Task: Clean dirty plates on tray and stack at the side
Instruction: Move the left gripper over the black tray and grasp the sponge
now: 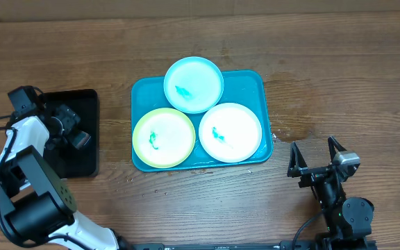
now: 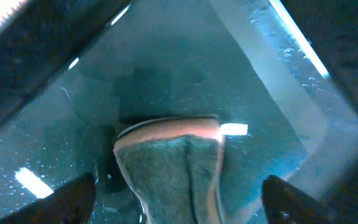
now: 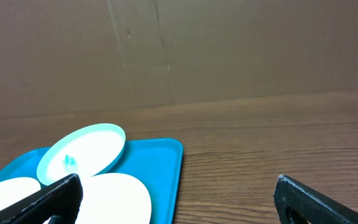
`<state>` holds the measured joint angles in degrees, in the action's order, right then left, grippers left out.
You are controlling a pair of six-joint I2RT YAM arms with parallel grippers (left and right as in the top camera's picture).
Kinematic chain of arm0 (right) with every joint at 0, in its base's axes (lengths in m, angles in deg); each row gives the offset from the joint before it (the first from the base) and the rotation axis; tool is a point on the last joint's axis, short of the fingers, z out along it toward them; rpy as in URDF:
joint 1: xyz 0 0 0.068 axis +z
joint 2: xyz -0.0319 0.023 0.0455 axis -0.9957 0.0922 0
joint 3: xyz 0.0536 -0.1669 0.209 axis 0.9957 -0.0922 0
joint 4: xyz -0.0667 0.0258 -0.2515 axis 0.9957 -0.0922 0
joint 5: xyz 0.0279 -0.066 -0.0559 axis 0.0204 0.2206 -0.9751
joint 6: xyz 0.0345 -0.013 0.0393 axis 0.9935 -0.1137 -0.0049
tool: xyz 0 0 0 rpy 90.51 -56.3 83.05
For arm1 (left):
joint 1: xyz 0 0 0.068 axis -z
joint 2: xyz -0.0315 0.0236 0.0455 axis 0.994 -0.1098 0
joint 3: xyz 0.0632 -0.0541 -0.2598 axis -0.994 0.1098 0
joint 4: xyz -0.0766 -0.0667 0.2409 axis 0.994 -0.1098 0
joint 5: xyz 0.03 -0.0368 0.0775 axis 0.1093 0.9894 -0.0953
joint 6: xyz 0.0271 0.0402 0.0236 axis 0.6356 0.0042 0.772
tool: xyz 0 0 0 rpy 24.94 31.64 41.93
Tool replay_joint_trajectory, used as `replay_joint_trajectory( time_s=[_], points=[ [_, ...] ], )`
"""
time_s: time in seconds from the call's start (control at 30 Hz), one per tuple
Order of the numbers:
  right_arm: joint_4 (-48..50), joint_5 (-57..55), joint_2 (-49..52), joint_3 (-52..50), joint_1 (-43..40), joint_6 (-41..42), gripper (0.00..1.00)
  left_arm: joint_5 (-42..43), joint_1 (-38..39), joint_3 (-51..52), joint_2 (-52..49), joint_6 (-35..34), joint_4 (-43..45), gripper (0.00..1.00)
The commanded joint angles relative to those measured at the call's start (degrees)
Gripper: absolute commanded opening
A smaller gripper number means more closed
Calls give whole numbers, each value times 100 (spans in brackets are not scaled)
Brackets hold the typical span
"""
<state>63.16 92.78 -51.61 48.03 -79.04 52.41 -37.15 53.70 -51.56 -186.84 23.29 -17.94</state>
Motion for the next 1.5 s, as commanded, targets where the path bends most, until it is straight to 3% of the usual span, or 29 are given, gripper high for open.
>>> replay_joint_trajectory(
  time_s=[0.0,0.07,0.13,0.27,0.37,0.4,0.47,0.5,0.8,0.9,1.1,1.13,1.2,1.23,1.27,1.33,1.37,1.47],
  points=[
    [26,-37,-57,-59,26,-31,100,83,42,-122,-179,-35,31,71],
    [26,-37,-57,-59,26,-31,100,37,42,-122,-188,-33,35,61],
    [26,-37,-57,-59,26,-31,100,-55,42,-122,-188,-33,35,38],
    [26,-37,-57,-59,26,-31,100,-107,35,-122,-188,-28,33,5],
    [26,-37,-57,-59,26,-31,100,-90,35,-125,-188,-31,-22,4],
    [26,-37,-57,-59,26,-31,100,-81,35,-125,-188,-33,-44,13],
    [26,-37,-57,-59,26,-31,100,-11,35,-122,-188,-31,-120,81],
    [26,-37,-57,-59,26,-31,100,37,42,-125,-188,-28,-186,100],
    [26,-37,-57,-59,26,-31,100,1257,42,-122,-188,-33,-920,100],
    [26,-37,-57,-59,26,-31,100,1331,42,-125,-188,-33,-1014,89],
    [26,-37,-57,-59,26,-31,100,1283,42,-125,-188,-33,-1143,12],
    [26,-37,-57,-59,26,-31,100,1266,42,-125,-188,-33,-1145,4],
    [26,-37,-57,-59,26,-31,100,1209,42,-125,-188,-33,-1137,4],
    [26,-37,-57,-59,26,-31,100,1123,42,-125,-188,-35,-1119,5],
    [26,-37,-57,-59,26,-31,100,1008,39,-125,-188,-33,-1088,20],
    [26,-37,-57,-59,26,-31,100,632,39,-125,-188,-33,-1001,91],
    [26,-37,-57,-59,26,-31,100,385,39,-125,-188,-31,-935,100],
    [26,-37,-57,-59,26,-31,100,-264,39,-125,-188,-31,-671,100]
  ],
)
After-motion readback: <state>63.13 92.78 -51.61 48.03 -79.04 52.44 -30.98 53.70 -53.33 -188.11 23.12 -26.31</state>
